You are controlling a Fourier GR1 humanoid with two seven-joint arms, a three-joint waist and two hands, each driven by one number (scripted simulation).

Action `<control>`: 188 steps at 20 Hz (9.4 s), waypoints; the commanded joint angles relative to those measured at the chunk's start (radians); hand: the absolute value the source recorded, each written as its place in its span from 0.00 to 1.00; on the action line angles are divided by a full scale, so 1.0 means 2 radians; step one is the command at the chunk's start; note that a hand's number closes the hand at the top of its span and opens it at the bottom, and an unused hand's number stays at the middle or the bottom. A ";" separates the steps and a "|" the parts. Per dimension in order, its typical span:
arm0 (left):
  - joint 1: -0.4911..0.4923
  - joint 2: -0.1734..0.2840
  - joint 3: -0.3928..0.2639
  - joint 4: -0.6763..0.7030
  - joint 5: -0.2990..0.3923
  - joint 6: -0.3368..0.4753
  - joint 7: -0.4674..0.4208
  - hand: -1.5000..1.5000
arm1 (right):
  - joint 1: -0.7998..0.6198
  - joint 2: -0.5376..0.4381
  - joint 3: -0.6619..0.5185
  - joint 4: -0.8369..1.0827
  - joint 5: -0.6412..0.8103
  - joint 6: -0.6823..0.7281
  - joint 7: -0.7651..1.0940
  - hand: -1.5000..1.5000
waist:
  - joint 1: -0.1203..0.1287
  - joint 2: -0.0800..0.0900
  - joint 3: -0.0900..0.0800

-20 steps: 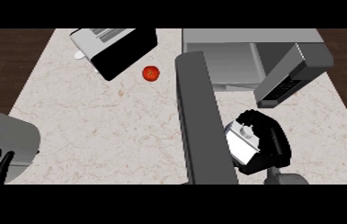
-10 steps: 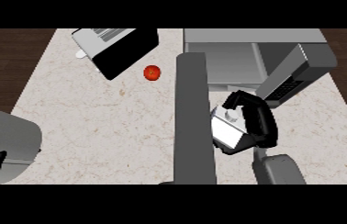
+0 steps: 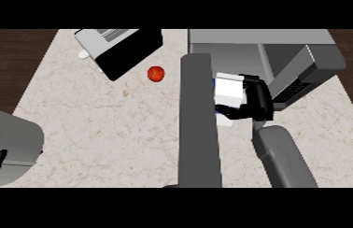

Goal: Pick up the milk, place it into the microwave and close the microwave

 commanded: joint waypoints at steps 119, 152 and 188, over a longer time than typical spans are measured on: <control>-0.061 0.010 -0.063 0.084 -0.038 -0.092 -0.015 0.00 | -0.154 -0.024 -0.113 0.436 0.067 0.008 -0.330 0.00 | 0.003 0.001 -0.001; -0.312 -0.045 -0.308 0.246 -0.263 0.067 0.014 1.00 | 0.214 -0.101 -0.110 -0.044 -0.083 0.224 -0.195 0.00 | -0.012 -0.001 -0.002; -0.611 -0.044 -0.635 0.489 0.056 0.405 -0.029 1.00 | 0.156 -0.180 -0.075 -0.250 -0.198 0.347 -0.060 0.00 | -0.136 0.023 -0.006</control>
